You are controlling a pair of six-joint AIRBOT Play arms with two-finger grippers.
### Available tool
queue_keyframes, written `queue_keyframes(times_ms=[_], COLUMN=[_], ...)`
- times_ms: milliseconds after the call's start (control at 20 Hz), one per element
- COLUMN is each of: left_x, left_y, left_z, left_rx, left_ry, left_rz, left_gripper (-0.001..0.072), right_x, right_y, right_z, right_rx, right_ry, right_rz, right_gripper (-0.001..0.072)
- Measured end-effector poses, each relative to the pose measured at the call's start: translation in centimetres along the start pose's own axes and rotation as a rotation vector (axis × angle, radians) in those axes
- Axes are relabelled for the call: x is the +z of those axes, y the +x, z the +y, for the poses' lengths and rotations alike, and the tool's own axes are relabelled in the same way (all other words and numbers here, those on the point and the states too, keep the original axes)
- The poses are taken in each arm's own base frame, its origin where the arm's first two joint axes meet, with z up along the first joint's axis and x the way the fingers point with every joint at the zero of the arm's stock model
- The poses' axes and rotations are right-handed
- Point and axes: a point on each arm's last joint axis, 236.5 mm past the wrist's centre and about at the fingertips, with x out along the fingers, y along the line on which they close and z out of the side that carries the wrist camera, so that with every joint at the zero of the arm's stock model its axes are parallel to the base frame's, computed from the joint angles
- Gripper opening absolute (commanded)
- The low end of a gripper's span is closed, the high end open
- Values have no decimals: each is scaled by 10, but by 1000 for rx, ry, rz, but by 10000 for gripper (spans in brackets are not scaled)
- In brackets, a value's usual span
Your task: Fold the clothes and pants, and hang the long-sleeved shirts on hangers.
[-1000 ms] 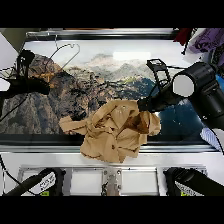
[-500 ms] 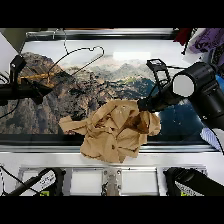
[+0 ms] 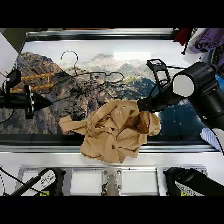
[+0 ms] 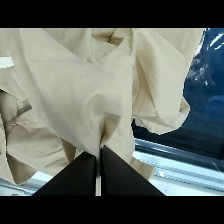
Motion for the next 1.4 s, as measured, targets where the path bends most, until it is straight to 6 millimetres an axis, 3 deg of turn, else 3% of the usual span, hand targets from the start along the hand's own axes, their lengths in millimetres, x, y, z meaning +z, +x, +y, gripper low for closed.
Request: queue_keyframes(times_ms=[350,900,1150,1400], left_x=[21,3,0,-3], left_y=[-10,19,23,27], left_z=[-41,-110,-120,-114], left_rx=[-74,-154,-161,-173], left_ry=[4,-107,-126,-161], left_rz=[-33,-53,-54,-68], left_gripper=[12,12,12,12], right_x=[0,0,0,3], right_y=[1,1,1,1], right_z=[0,0,0,1], right_rx=[-1,-1,-1,3], right_ry=[0,0,0,0], right_rz=[3,3,3,-8], right_gripper=[11,11,11,11])
